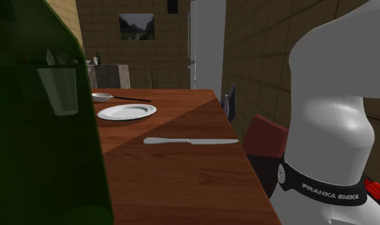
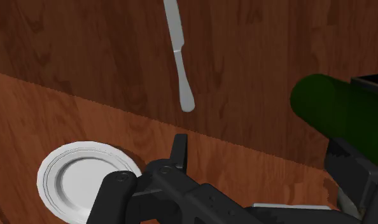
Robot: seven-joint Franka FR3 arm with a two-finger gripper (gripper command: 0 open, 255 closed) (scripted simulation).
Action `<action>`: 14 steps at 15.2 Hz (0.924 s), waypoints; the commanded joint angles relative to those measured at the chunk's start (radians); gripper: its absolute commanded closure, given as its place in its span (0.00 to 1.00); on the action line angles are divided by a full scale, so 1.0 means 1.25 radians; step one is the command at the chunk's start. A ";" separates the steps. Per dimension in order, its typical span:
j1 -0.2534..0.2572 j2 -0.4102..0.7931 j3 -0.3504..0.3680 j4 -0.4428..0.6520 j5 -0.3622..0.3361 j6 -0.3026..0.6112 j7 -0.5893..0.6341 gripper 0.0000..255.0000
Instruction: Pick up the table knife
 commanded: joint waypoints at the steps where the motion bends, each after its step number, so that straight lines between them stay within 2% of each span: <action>1: 0.000 0.000 0.000 0.000 0.000 0.000 0.000 0.00; 8: 0.044 -0.047 -0.060 -0.222 -0.054 0.246 -0.199 0.00; 14: 0.081 0.003 -0.138 -0.362 -0.102 0.497 -0.377 0.00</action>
